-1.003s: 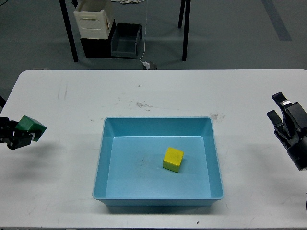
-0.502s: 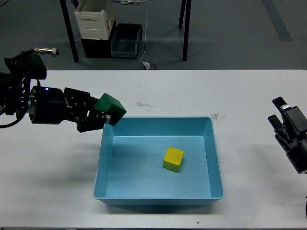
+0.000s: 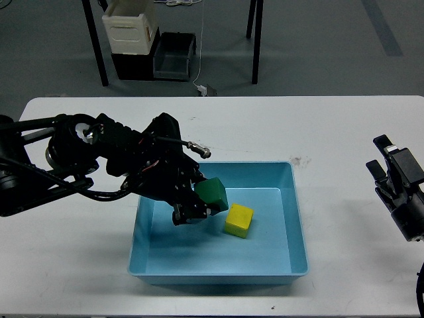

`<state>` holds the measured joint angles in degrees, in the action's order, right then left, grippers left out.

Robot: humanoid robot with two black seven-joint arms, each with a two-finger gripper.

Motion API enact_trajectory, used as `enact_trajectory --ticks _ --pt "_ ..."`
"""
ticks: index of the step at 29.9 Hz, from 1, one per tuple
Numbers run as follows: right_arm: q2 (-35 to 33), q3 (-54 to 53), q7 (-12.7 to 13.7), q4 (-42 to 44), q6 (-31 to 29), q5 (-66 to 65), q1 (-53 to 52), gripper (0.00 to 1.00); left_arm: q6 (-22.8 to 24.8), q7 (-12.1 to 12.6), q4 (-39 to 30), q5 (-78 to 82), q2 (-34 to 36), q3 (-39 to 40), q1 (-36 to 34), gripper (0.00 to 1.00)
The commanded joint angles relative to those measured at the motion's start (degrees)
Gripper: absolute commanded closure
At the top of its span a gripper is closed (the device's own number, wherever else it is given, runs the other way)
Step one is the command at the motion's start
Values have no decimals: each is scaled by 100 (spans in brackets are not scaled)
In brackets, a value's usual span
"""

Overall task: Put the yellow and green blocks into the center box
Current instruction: 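Lift the green cube and carry it into the tray beside the yellow cube, then open the left gripper to release the green cube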

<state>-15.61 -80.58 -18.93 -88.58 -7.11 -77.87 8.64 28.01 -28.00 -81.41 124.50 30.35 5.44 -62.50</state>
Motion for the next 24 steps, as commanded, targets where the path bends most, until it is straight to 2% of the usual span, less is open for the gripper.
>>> enact_trajectory --ticks 1,5,8,11,15,20,24 --pt "58 7 -6 25 0 0 -11 0 -1 0 292 50 -301 -280 18 33" --pt "75 7 3 34 0 0 -20 0 -1 0 363 50 -442 -307 36 9" --pt "67 112 -6 34 -18 -9 -11 0 -1 0 424 50 -469 -158 18 1" --pt "75 235 -6 34 -9 0 -38 0 -1 0 504 -91 -416 -17 -8 0" --pt "163 253 -6 -18 -18 79 -90 0 -1 0 486 -2150 -241 956 184 0" --pt "612 253 82 -1 -123 1763 -170 0 -1 0 100 -5641 260 2143 1220 0" --pt "655 244 196 -27 -158 3450 -213 0 -1 0 -243 -7673 410 3687 2581 0"
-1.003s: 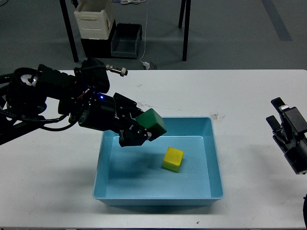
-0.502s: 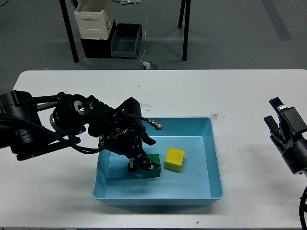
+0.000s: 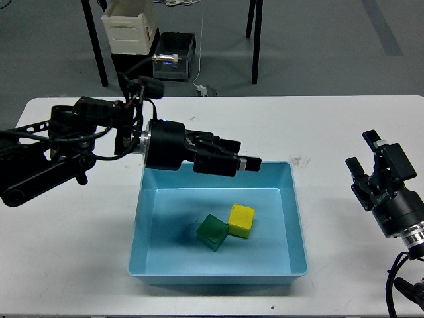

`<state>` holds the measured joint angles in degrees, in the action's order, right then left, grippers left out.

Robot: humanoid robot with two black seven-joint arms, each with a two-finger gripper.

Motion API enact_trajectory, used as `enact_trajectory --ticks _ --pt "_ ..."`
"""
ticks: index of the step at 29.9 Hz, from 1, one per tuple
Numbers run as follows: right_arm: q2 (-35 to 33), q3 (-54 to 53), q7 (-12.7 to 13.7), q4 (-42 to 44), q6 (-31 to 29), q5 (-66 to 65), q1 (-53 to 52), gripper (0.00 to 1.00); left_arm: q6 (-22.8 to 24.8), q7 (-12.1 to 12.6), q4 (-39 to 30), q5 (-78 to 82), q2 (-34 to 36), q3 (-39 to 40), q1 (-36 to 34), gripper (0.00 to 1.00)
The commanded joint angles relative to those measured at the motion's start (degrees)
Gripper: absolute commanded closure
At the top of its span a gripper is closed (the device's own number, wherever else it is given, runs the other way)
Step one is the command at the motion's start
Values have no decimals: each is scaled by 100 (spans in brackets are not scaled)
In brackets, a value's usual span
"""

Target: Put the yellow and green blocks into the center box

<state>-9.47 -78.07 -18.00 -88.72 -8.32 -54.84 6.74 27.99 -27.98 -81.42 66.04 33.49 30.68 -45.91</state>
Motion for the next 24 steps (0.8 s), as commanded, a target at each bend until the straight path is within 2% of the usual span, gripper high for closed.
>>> enact_trajectory --ticks 1,3,5,9,12,16,24 --pt "51 -41 174 -14 -90 1586 -15 0 1 -2 -304 -2075 87 1621 1308 0" --pt "51 -85 262 -5 -231 2473 3 0 1 -2 -453 -2366 17 2413 2029 0" --pt "51 -85 376 13 -362 3300 55 0 1 -2 -594 -2647 -88 2837 2680 0" --pt "51 -129 797 13 -635 4480 108 0 -83 -2 -683 -4050 -124 2988 3517 0" --pt "51 -199 991 -14 -829 4991 205 0 -75 -2 -674 -5746 -133 2927 3904 0" --pt "68 -217 1106 -22 -1022 5439 424 0 -31 -2 -683 -7751 -159 2909 4396 0" --pt "472 -235 1106 -57 -1207 5906 881 0 1 -2 -700 -9564 -246 2865 4810 0"
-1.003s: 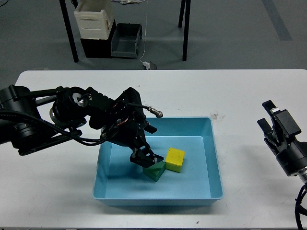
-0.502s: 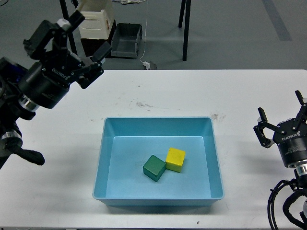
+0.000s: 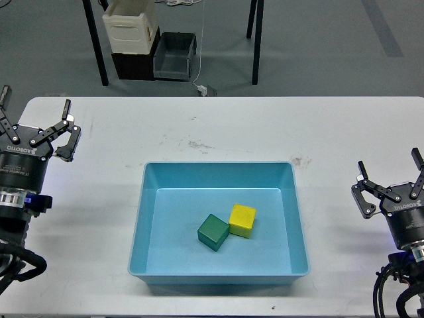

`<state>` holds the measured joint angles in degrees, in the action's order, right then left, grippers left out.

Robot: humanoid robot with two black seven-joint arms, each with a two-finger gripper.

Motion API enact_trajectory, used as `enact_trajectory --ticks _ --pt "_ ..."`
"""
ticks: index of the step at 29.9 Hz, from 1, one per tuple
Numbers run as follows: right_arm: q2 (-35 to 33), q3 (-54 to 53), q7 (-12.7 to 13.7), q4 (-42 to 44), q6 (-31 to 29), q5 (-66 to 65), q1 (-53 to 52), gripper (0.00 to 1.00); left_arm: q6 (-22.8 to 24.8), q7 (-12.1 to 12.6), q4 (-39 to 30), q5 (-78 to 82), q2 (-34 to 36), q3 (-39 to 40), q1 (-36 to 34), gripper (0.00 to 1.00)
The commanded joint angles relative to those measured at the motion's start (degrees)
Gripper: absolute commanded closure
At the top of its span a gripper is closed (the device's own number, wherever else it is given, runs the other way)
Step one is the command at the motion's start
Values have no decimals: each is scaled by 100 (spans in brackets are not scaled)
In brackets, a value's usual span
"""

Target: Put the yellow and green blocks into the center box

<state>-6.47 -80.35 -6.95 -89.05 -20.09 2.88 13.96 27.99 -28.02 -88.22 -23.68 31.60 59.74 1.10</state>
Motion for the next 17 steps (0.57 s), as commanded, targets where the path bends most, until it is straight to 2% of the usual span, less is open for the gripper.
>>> enact_trajectory --ticks 1,11,17 --pt "233 -16 1 -50 -30 168 194 0 1 2 -29 -699 -118 -93 145 0" --pt "374 -367 -8 -103 -66 634 388 0 1 2 -169 -919 -856 -278 733 0" --pt "374 -368 -43 -77 -83 634 423 0 1 2 -380 -911 -980 -340 848 0"
